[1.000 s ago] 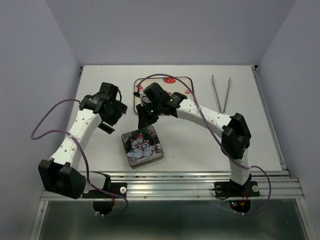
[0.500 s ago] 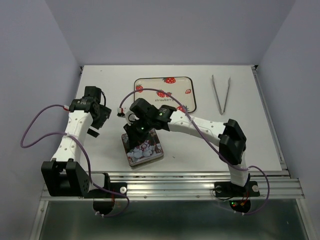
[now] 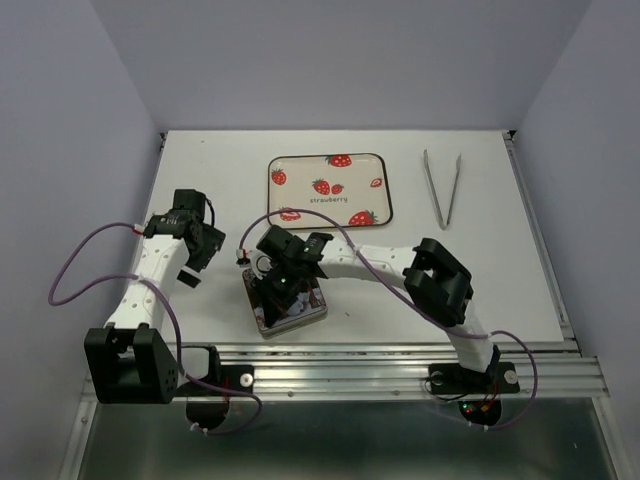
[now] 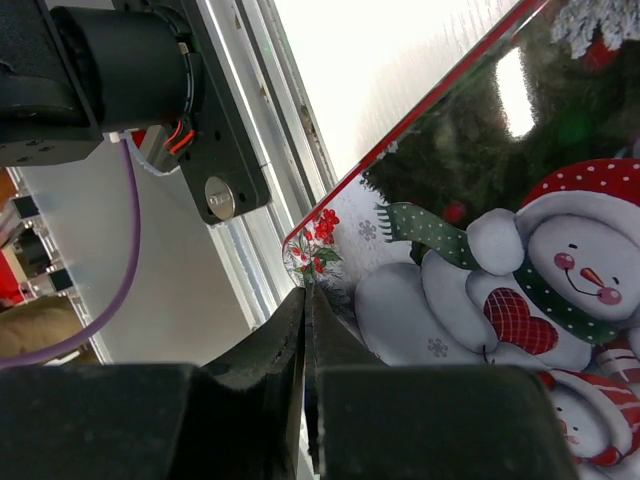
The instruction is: Pack the cookies
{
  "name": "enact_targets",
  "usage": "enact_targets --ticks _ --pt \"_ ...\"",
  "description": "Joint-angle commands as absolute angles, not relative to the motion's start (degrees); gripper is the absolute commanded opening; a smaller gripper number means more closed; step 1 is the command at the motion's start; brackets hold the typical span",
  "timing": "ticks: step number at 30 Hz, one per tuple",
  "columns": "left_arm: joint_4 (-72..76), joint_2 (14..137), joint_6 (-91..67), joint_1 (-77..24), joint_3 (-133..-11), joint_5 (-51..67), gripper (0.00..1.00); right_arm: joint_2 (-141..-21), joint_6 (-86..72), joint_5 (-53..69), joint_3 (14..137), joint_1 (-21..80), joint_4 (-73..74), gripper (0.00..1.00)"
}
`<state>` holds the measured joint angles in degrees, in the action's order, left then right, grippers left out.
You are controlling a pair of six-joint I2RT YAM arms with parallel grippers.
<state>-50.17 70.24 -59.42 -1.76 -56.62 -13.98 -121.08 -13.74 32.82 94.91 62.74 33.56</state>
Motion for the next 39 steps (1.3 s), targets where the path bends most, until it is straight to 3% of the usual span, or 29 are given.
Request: enact_targets --ticks 1,8,12,15,18,19,20,21,28,39 --pt "-49.57 67.06 -58.54 -1.49 -55.64 -15.47 0.99 -124.1 -12.57 23.74 94.12 63.54 35.59 0.06" --pt "-47.29 66.35 -56.25 -1.49 -53.97 -9.59 0.99 -122.79 -13.61 17.06 101.41 63.02 36.39 0.06" --pt "-45.63 67.41 -57.31 -1.49 -53.44 -1.43 0.99 -119.54 -21.95 15.47 107.83 57.33 36.21 0.07" --pt "-43.95 66.8 -56.52 -1.49 -53.53 1.91 0.99 -115.34 -26.96 12.14 105.05 53.81 36.21 0.12" --pt "-44.56 64.96 -53.89 -1.58 -52.48 3.68 0.99 -110.5 -31.8 7.65 101.0 49.68 36.39 0.31" --pt "-44.39 64.34 -53.36 -1.67 -51.77 4.39 0.99 -109.26 -33.3 7.21 98.12 48.35 36.3 0.41" --pt "-43.86 63.81 -52.65 -1.67 -49.85 5.35 0.99 -108.29 -35.14 7.9 96.69 47.12 36.3 0.59" --pt "-43.77 63.11 -52.3 -1.67 -49.05 6.06 0.99 -107.59 -35.5 8.69 95.55 46.15 36.39 0.62" --pt "-39.39 62.75 -53.35 -4.83 -41.93 7.73 0.99 -108.19 -33.05 16.34 92.64 44.82 37.09 0.63" --pt "-26.37 68.64 -51.06 -8.26 -41.22 6.77 0.92 -112.41 -32.87 20.39 90.62 44.82 34.54 0.63"
